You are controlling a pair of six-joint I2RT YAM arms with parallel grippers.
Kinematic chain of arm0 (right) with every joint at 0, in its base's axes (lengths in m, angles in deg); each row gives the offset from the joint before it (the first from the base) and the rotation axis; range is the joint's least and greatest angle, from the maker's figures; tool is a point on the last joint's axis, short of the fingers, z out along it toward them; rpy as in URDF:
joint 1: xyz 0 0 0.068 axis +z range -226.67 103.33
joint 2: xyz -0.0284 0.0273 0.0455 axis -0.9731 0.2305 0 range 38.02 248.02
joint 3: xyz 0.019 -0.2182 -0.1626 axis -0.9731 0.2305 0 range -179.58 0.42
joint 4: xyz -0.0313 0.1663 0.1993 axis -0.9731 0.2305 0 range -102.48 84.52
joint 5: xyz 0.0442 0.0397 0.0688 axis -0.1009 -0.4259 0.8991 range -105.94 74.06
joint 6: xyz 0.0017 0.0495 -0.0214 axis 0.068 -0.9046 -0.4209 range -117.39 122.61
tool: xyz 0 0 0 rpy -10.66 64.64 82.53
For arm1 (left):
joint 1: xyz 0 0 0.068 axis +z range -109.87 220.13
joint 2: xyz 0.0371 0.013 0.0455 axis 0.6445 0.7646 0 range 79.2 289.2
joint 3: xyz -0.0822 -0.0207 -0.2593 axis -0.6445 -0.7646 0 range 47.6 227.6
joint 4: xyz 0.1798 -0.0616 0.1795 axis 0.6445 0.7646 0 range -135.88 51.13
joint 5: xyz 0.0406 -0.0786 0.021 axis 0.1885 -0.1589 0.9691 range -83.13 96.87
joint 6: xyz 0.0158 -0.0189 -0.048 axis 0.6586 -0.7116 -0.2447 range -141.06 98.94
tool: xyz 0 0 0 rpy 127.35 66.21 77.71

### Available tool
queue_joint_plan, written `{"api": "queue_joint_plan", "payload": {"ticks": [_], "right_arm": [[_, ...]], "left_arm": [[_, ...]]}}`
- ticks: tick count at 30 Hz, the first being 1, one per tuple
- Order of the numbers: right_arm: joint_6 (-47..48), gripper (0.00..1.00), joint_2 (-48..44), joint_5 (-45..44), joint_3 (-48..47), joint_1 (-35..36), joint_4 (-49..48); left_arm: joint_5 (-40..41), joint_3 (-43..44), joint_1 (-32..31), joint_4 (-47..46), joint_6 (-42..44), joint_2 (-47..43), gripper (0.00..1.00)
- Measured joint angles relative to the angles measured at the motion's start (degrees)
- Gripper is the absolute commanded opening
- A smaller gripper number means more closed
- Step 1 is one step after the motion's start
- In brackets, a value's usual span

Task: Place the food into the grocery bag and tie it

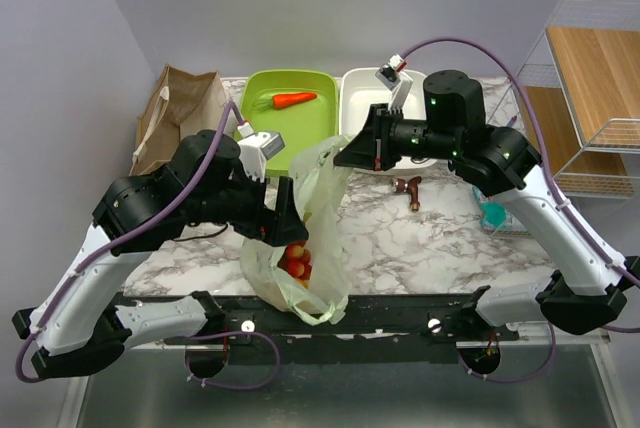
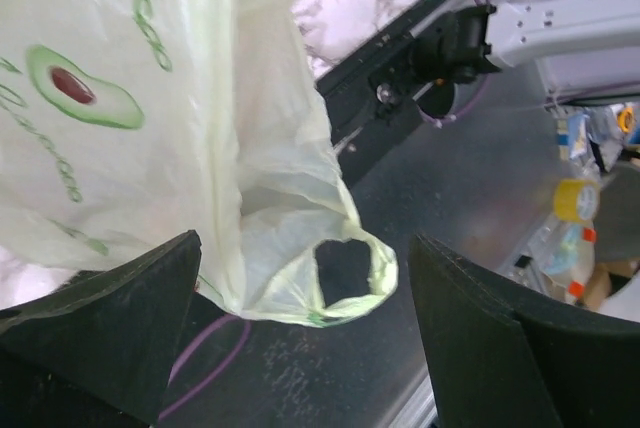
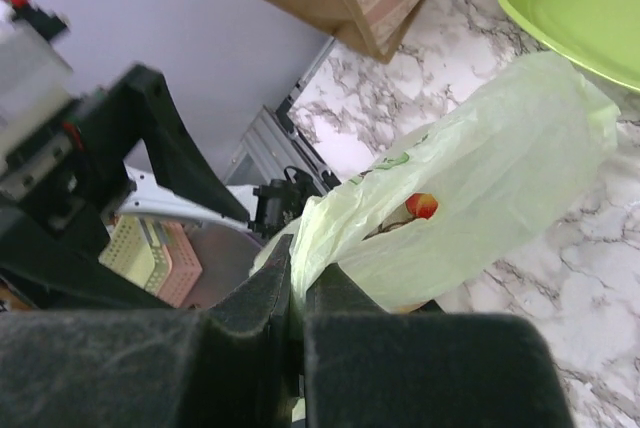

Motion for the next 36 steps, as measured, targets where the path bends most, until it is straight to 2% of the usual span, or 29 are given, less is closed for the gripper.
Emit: {"api": "queue_joint_plan", "payload": {"ticks": [8, 13, 20, 26, 36], "right_arm": [[-3.0, 0.01, 2.6, -3.2, -1.3, 0.0, -0.8], [-3.0, 0.01, 3.0, -3.5, -1.2, 0.0, 0.8], [1.0, 0.03, 3.0, -4.0, 1.2, 0.0, 6.1], [2.8, 0.03, 2.8, -5.4, 1.7, 0.0, 10.3], [4.9, 0.04, -3.2, -8.3, 6.2, 0.0, 12.9]], "left_arm": [[-0.9, -13.3, -4.2, -3.9, -7.3, -5.4, 0.88], [-0.2, -21.3, -7.0, -5.0, -15.7, -10.6, 0.91], [1.8, -23.1, -14.3, -6.1, -27.8, -13.1, 0.88], [5.0, -25.8, -21.8, -12.1, -43.0, -9.9, 0.87], [12.8, -26.0, -30.8, -25.8, -68.6, 3.8, 0.91]]}}
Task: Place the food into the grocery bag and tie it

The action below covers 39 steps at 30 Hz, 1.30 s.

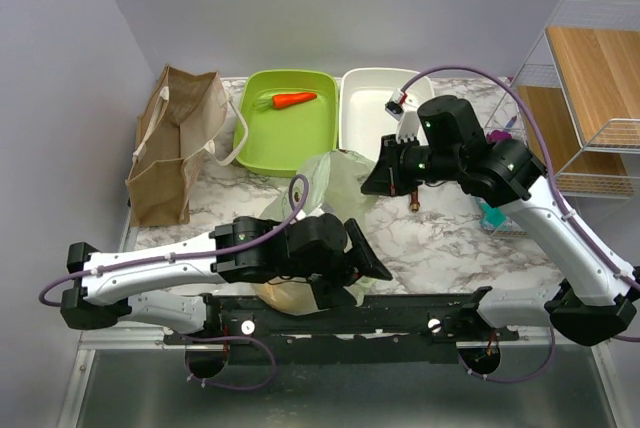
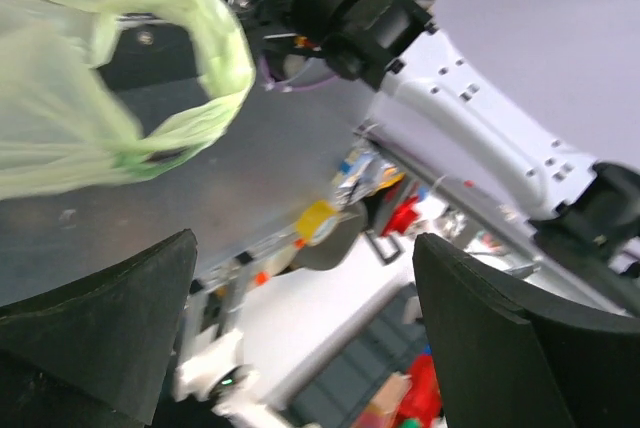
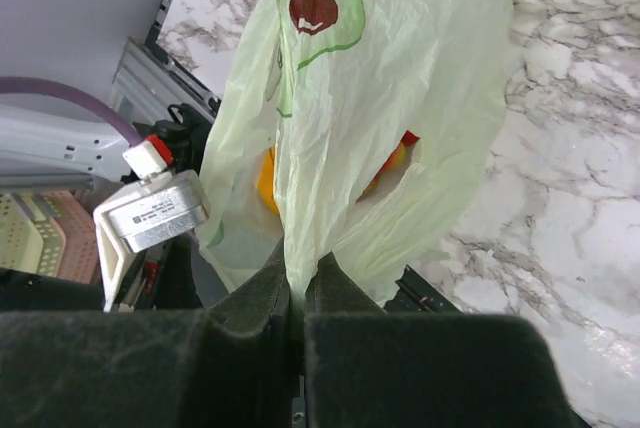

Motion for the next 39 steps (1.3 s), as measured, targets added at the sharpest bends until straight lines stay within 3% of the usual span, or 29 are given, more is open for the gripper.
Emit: {"api": "queue_joint_plan", "payload": {"ticks": [8, 14, 24, 33, 39], "right_arm": [[3.0, 0.04, -1.2, -1.0, 0.2, 0.0, 1.5], [3.7, 0.04, -3.5, -1.0, 2.6, 0.0, 1.5], [4.9, 0.04, -3.9, -1.0, 4.3, 0.0, 1.5], [5.0, 0.04, -3.9, -0.6, 4.7, 0.0, 1.5], [5.0, 0.04, -3.9, -0.6, 5.2, 0.0, 1.5]], "left_arm": [[10.7, -4.7, -10.8, -4.8, -14.0, 1.3, 0.88], [18.3, -0.9, -15.3, 5.2, -16.5, 3.1, 0.86], [24.9, -2.7, -15.8, 12.4, -17.3, 3.7, 0.80], [27.3, -9.4, -14.7, 9.8, -17.4, 3.0, 0.76], [28.9, -9.3, -12.6, 7.4, -17.4, 3.0, 0.85]]}}
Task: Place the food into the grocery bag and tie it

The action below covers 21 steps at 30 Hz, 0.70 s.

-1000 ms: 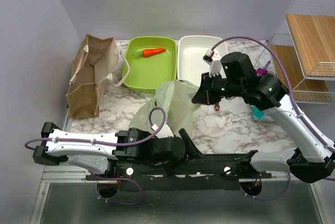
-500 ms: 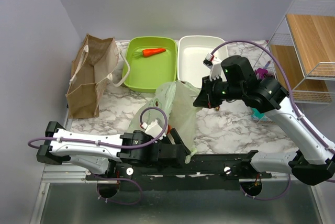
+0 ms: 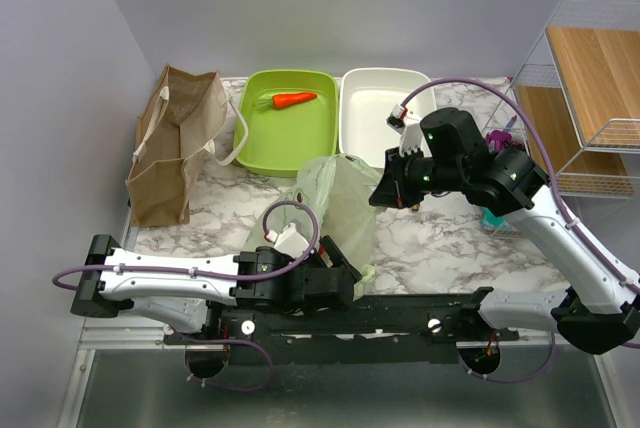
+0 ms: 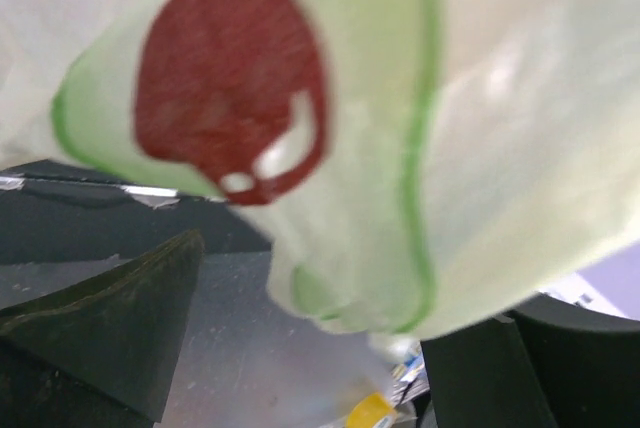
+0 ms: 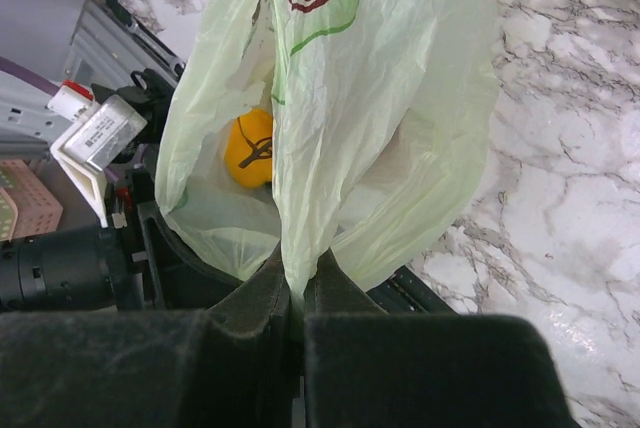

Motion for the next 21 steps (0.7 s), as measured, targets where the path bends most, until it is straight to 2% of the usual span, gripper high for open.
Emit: {"api": "queue_joint_plan", "payload": {"ticks": [3, 7, 11, 13, 18, 20, 21], "right_arm": [[0.0, 0.04, 0.0, 0.0, 0.0, 0.0, 0.0], [0.0, 0.04, 0.0, 0.0, 0.0, 0.0, 0.0], [0.1, 0.04, 0.2, 0.0, 0.0, 0.0, 0.0], [0.2, 0.04, 0.4, 0.0, 0.0, 0.0, 0.0], [0.4, 0.04, 0.9, 0.0, 0.0, 0.0, 0.0], [0.4, 0.04, 0.9, 0.0, 0.0, 0.0, 0.0], [0.4, 0.04, 0.9, 0.0, 0.0, 0.0, 0.0]], "left_arm": [[1.7, 1.1, 0.8, 0.2, -0.2, -0.1, 0.86], [2.9, 2.8, 1.6, 0.1, -0.2, -1.0, 0.78], [3.0, 0.5, 2.7, -1.1, -0.4, -3.0, 0.67], [2.9, -0.2, 3.5, -1.2, -0.4, -3.1, 0.59], [2.3, -0.2, 5.8, -1.7, -0.7, -3.0, 0.12], [1.8, -0.2, 7.0, -2.0, -0.7, -3.0, 0.01], [1.3, -0.2, 7.6, -2.1, -0.8, -3.0, 0.00]]}}
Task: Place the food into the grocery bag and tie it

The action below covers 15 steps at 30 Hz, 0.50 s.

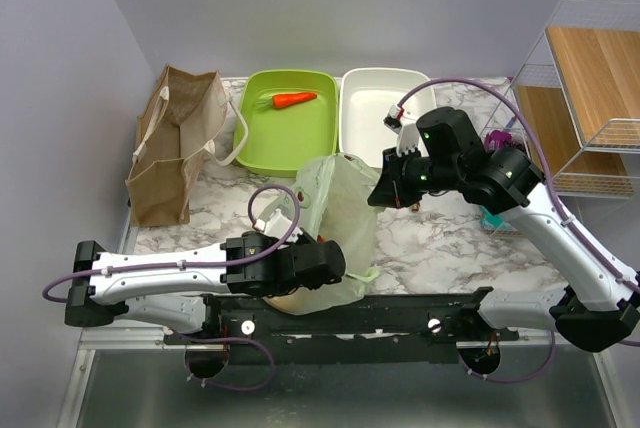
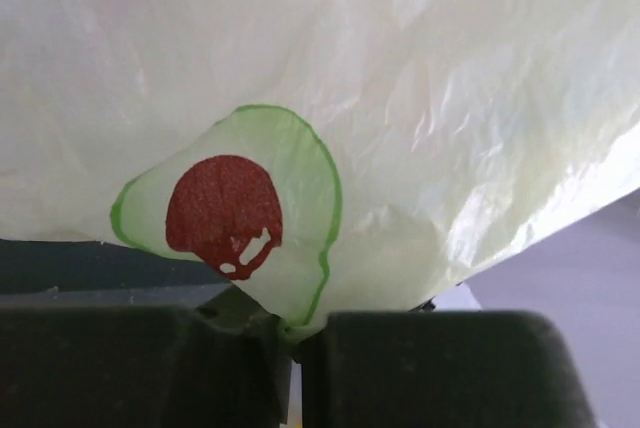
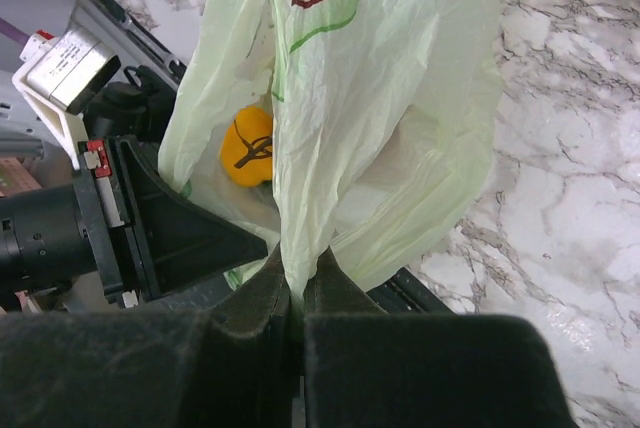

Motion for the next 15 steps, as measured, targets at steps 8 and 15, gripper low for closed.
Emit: {"api": "queue_joint_plan", "payload": {"ticks": [8, 15], "right_arm": [[0.4, 0.01, 0.6, -2.2, -2.8, 0.0, 2.3], [0.5, 0.01, 0.9, -6.5, -11.1, 0.0, 6.0]], "left_arm": [[-1.7, 4.2, 2.4, 3.2, 0.2, -1.8, 0.00], [-4.5, 7.0, 10.1, 6.4, 2.5, -9.2, 0.00]]}}
